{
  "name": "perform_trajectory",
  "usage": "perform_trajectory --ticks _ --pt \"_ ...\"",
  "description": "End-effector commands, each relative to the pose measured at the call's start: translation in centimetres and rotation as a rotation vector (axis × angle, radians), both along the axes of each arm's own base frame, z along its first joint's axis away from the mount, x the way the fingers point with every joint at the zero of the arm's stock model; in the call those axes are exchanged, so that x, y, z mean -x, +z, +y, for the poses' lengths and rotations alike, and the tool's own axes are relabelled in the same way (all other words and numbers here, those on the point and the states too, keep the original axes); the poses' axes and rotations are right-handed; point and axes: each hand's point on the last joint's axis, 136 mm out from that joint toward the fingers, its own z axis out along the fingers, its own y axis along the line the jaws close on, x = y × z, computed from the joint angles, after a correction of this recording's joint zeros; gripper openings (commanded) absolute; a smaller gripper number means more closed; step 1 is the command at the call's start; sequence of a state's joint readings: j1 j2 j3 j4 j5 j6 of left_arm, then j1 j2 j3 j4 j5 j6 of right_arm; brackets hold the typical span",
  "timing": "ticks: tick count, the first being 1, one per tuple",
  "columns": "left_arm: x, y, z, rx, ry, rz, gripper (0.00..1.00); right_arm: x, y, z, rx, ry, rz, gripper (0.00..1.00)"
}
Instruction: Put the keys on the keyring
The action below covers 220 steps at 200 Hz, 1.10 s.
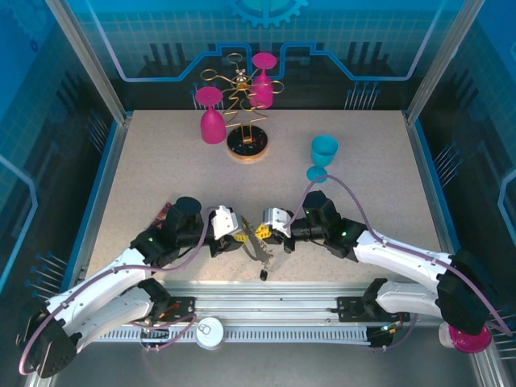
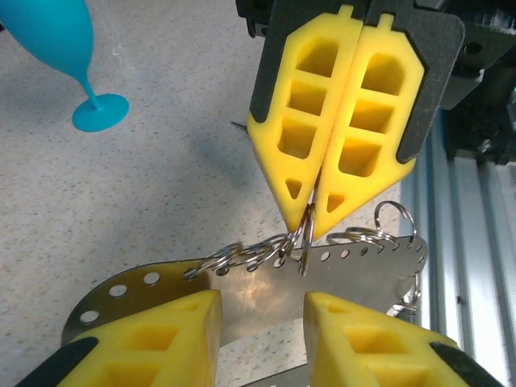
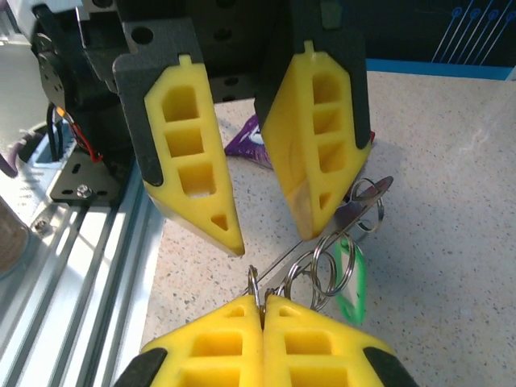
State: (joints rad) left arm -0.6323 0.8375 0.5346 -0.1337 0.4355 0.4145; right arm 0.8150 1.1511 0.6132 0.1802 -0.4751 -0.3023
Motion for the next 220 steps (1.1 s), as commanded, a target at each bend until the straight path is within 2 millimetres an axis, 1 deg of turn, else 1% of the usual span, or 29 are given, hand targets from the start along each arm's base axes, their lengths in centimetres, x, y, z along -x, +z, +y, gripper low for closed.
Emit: perform_trajectory --ticks 1,17,57,96,115,135,148,154,166,187,194,199,203,209,220 --pt "1.1 0.9 -0.9 0.083 -0.059 0.041 0.33 0.0 2.8 0.3 -0.107 0.015 -0.034 0.0" --pt "1.3 1.0 -1.2 0.096 -0.077 0.055 0.33 0.0 3.2 0.5 -0.122 0.016 -0.026 0.0" --pt "1.1 1.0 -1.4 0.109 -0.074 0.059 0.33 0.1 3.6 0.9 -0.148 0.023 -0.002 0.0" --pt "0.8 1.1 -1.5 0.114 -0.067 0.046 0.28 0.1 3.8 1.2 -0.161 0.028 0.018 0.0" --pt "0.6 1.4 -1.6 0.127 -0.063 0.034 0.24 0.2 3.6 1.5 -0.16 0.033 0.028 0.0" --pt "0.6 1.6 -1.6 0.133 -0.067 0.024 0.15 0.2 3.3 1.5 -0.155 0.031 0.036 0.0" --pt "0.6 1.7 -1.6 0.135 -0.069 0.016 0.11 0.2 3.0 1.5 -0.147 0.029 0.04 0.0" --pt "0.5 1.8 -1.6 0.136 -0.067 0.012 0.09 0.2 2.8 1.5 -0.141 0.028 0.044 0.0" --pt "0.4 1.9 -1.6 0.136 -0.061 -0.003 0.0 0.2 2.6 1.4 -0.129 0.024 0.048 0.0" --pt "0.0 1.8 -1.3 0.121 -0.039 -0.029 0.0 -0.2 2.1 0.8 -0.1 -0.015 0.047 0.0" --pt "-0.1 1.9 -1.1 0.11 -0.031 -0.041 0.0 -0.6 2.0 0.4 -0.089 -0.039 0.039 0.11" --pt "-0.1 1.8 -1.0 0.098 -0.029 -0.047 0.0 -0.7 1.4 -0.1 -0.059 -0.058 0.047 0.21" --pt "-0.1 1.8 -0.9 0.089 -0.026 -0.052 0.0 -0.8 1.2 -0.4 -0.041 -0.071 0.041 0.26" --pt "-0.1 1.7 -0.7 0.072 -0.022 -0.059 0.0 -1.0 0.9 -1.0 -0.014 -0.088 0.025 0.29" --pt "-0.2 1.5 -0.4 0.04 -0.018 -0.072 0.0 -1.3 0.3 -1.9 0.05 -0.113 -0.006 0.3"
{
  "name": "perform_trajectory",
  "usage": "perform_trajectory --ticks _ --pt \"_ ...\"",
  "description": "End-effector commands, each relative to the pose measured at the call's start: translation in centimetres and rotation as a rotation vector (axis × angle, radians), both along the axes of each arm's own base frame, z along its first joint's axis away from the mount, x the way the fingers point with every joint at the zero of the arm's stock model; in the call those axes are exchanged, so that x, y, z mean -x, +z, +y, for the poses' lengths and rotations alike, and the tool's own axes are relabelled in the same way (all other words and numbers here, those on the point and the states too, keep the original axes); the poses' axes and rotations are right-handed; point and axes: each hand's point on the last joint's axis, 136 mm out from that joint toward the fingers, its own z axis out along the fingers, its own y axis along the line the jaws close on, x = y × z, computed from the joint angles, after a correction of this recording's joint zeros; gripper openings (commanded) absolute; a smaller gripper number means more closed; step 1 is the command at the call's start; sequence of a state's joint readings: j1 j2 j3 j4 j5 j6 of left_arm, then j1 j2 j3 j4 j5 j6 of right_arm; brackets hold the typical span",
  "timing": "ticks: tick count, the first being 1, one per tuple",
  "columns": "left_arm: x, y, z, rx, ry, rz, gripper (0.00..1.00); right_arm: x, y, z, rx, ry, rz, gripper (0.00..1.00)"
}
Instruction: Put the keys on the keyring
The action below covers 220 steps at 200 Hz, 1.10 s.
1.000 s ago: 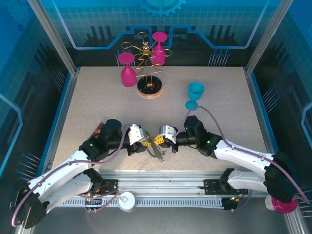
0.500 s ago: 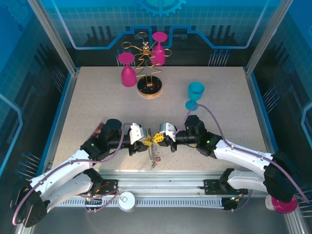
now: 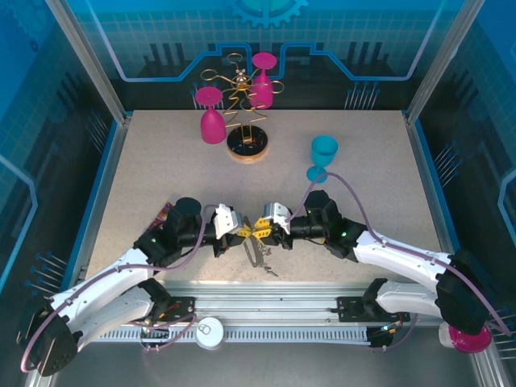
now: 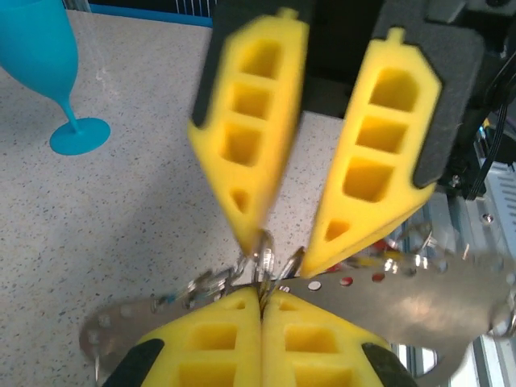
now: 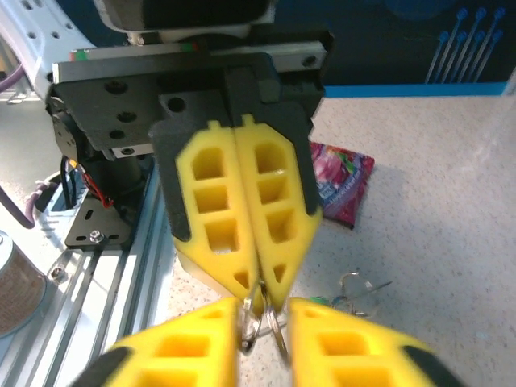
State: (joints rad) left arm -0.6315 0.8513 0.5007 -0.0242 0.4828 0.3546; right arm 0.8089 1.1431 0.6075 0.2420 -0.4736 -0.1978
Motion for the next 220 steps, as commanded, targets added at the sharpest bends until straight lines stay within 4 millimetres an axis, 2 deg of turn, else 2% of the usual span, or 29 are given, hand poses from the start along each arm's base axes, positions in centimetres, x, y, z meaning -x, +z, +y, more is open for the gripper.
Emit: perform_trajectory --ticks 1,26,67,103,131,162,182,199,220 --pt "-0.3 1.1 0.4 -0.034 0.001 -0.089 0.0 -0.8 -1.0 -2.1 0.119 -0.071 -0.06 0.3" --pt "-0.1 0.7 0.7 -0.098 -0.019 -0.119 0.0 -1.2 -1.8 -3.2 0.235 -0.093 -0.105 0.29" --pt "0.0 0.7 0.6 -0.13 -0.053 -0.169 0.0 0.5 -1.2 -1.7 0.231 0.001 -0.145 0.2" --pt "0.3 0.8 0.5 -0.135 -0.075 -0.192 0.0 -0.1 -0.9 -0.6 0.215 -0.021 -0.149 0.23" --pt "0.5 0.7 0.3 -0.133 -0.086 -0.195 0.0 0.2 -0.7 0.1 0.196 -0.003 -0.14 0.28" --pt "0.5 0.4 0.4 -0.149 -0.088 -0.192 0.0 0.4 0.2 -0.2 0.177 -0.026 -0.188 0.29" --pt "0.4 0.2 0.4 -0.162 -0.083 -0.181 0.0 0.5 1.3 -1.1 0.138 -0.058 -0.234 0.25" --pt "0.2 0.0 0.5 -0.168 -0.073 -0.164 0.0 1.8 1.8 -1.4 0.093 -0.02 -0.239 0.18" --pt "0.2 0.0 0.4 -0.162 -0.069 -0.151 0.0 2.9 0.7 -1.2 0.104 0.032 -0.178 0.13"
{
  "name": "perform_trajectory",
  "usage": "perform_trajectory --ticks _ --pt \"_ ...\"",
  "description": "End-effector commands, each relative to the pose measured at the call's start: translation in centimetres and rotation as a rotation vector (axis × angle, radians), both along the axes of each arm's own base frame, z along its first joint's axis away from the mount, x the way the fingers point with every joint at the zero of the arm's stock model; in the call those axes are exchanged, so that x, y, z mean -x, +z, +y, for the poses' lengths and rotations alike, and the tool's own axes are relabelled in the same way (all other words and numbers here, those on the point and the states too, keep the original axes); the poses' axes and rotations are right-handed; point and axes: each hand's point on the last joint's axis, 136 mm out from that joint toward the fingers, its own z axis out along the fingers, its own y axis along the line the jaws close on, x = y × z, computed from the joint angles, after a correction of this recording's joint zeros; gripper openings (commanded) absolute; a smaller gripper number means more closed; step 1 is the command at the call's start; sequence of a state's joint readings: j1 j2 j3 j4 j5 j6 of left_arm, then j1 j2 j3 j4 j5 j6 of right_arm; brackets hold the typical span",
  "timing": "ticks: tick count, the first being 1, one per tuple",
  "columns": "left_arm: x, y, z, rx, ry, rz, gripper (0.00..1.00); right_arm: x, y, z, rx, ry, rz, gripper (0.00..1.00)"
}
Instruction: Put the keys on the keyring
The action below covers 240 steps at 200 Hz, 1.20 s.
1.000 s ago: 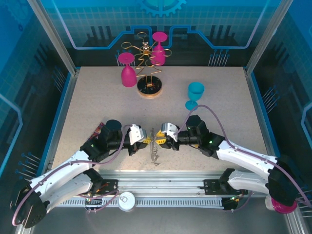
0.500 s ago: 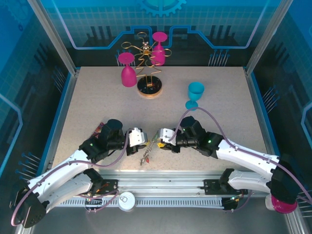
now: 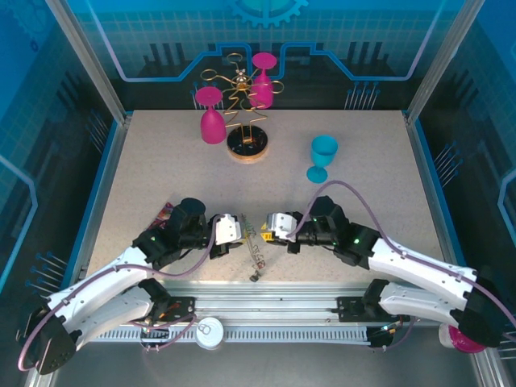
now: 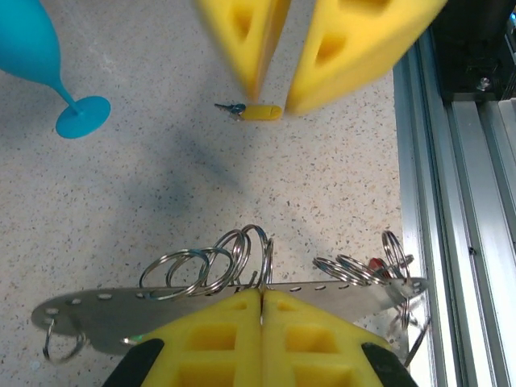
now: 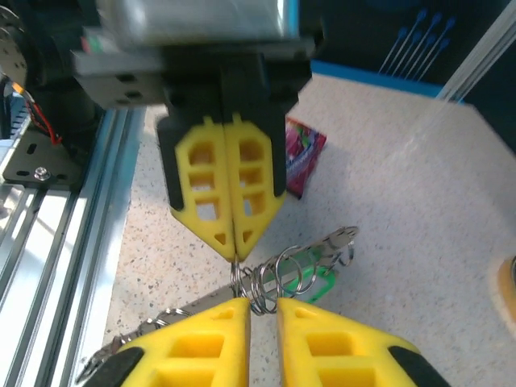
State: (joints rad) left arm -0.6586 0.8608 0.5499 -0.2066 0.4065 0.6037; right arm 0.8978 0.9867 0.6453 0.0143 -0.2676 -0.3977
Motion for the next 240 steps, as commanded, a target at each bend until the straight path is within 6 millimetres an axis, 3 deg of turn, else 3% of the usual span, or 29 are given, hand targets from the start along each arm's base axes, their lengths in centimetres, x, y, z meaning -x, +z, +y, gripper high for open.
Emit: perform_trajectory --ticks 1,61,87,240 --pt "-0.3 1.9 -0.5 0.028 -0.003 -0.028 0.0 1.6 -0.9 0.5 -0.003 0.063 0.05 0.13" --pt "-0.1 2.0 -0.6 0.038 -0.008 -0.013 0.0 0.3 -4.6 1.5 0.072 0.009 0.131 0.1" --pt "-0.1 2.0 -0.7 0.043 -0.011 -0.008 0.0 -0.1 -5.2 1.9 0.072 0.002 0.145 0.15" --pt "0.4 2.0 -1.0 0.065 -0.034 0.004 0.0 -0.9 -4.6 2.8 0.029 -0.002 0.145 0.28"
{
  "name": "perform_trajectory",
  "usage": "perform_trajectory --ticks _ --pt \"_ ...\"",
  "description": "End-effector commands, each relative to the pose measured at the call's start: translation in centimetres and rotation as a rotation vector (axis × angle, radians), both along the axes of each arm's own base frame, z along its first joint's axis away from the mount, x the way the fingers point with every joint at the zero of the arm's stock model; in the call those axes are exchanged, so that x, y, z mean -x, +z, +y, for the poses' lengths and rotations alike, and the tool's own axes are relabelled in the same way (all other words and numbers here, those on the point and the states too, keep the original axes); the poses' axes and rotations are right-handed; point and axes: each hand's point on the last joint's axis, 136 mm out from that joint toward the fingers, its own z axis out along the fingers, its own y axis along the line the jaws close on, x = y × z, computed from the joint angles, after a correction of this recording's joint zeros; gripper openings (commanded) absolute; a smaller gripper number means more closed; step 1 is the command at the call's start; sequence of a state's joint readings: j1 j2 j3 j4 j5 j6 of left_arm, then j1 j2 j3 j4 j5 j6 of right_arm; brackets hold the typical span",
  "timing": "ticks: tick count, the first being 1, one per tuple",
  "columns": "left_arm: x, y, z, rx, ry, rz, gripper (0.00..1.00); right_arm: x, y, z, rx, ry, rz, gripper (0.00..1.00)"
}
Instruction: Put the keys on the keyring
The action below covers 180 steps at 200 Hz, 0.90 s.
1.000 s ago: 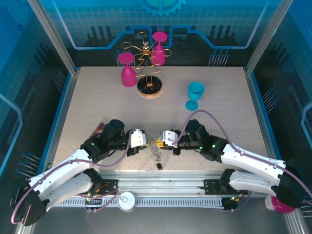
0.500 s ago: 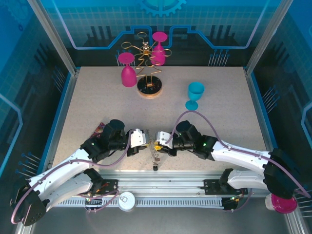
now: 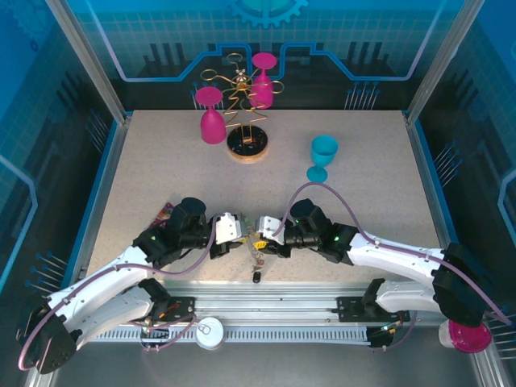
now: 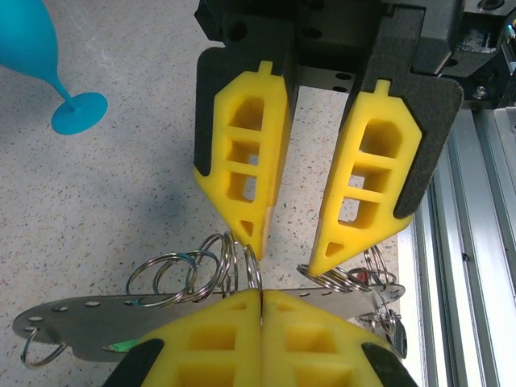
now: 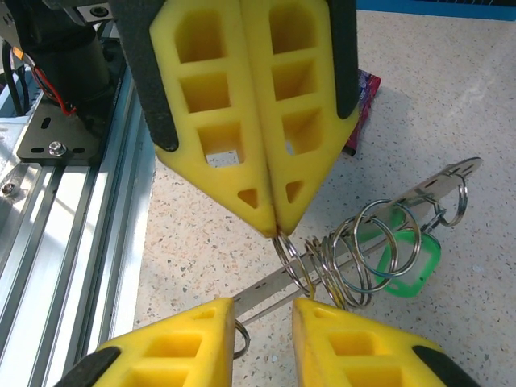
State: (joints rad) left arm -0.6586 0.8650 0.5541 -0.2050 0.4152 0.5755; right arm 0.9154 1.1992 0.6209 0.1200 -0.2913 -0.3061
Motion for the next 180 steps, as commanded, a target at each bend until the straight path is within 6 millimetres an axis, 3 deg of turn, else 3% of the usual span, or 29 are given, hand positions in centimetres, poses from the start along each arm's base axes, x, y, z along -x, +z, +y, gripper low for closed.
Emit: perform_trajectory --ticks 1,68,127,162,173,180 --pt "0.4 1.9 -0.9 0.053 -0.042 -0.022 0.0 -0.5 1.4 0.6 -0.047 -0.005 -0.025 0.28" --pt "-0.7 1.6 -0.3 0.017 0.013 -0.061 0.0 -0.7 -0.1 -0.5 0.027 -0.035 -0.015 0.28" --pt "-0.6 1.3 -0.5 0.019 0.011 -0.044 0.0 -0.6 0.2 0.5 -0.005 -0.008 0.007 0.29" --pt "-3.6 1.6 0.2 0.066 0.234 0.014 0.0 -2.1 -0.4 -0.6 -0.005 -0.102 0.037 0.29" --pt "-5.3 1.8 1.0 0.103 0.379 0.061 0.21 -2.2 -0.6 -1.0 0.002 -0.12 0.048 0.29" --pt "-6.7 1.9 2.1 0.132 0.517 0.1 0.25 -2.2 -0.9 -1.2 0.012 -0.125 0.053 0.29"
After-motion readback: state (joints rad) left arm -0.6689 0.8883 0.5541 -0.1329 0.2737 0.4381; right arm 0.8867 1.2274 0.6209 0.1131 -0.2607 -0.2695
